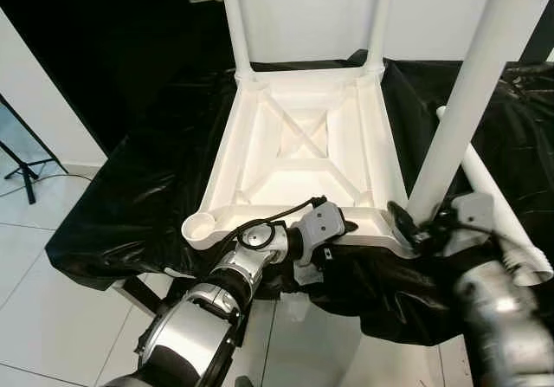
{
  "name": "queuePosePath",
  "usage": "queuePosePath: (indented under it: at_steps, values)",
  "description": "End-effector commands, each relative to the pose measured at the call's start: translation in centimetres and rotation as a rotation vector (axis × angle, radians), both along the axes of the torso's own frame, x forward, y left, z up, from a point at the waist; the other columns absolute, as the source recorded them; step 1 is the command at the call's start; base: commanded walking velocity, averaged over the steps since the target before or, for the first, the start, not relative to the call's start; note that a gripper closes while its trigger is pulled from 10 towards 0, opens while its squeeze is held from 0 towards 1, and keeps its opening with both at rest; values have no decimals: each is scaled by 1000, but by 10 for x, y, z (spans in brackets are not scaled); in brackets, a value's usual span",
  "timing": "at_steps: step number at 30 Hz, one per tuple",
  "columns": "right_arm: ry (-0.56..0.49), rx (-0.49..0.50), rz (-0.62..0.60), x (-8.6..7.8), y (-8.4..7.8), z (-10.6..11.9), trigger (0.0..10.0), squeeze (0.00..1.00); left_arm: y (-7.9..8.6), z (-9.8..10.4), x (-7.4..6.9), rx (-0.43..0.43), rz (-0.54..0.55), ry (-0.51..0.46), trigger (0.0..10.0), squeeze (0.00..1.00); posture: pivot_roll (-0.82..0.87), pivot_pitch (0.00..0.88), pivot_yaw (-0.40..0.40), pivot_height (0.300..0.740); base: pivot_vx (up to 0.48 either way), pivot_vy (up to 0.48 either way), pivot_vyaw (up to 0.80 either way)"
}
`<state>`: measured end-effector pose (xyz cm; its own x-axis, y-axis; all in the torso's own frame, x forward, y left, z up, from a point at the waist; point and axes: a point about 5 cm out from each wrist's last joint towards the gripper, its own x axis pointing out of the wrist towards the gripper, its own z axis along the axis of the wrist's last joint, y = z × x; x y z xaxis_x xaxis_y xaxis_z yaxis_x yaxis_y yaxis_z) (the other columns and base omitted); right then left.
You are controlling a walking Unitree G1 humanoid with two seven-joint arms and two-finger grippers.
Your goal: Building children table
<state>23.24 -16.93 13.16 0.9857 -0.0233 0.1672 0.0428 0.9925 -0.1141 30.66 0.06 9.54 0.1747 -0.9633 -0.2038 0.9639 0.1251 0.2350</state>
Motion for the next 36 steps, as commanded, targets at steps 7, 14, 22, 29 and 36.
queuePosePath:
  at_steps: [7,14,22,29,36]
  values:
    - [59,20,-154,-1,-7,-11,0,0,6,-8,-2,36,-3,20,9961,0,-180,0,84,740,0,0,0]
    - [74,-58,-140,4,-1,-16,10000,0,7,-9,-2,39,4,18,9961,0,-178,0,80,740,0,0,0]
    - [32,-122,71,12,-23,-3,10000,98,8,-10,-2,43,4,20,9961,0,-195,0,78,740,0,0,0]
    - [72,-237,291,18,-45,15,10000,0,6,-11,-4,41,1,23,9961,0,-200,0,70,740,0,0,0]
    - [196,-217,486,13,-40,7,0,0,4,-10,-4,32,9,25,9922,0,-196,0,65,740,0,0,0]
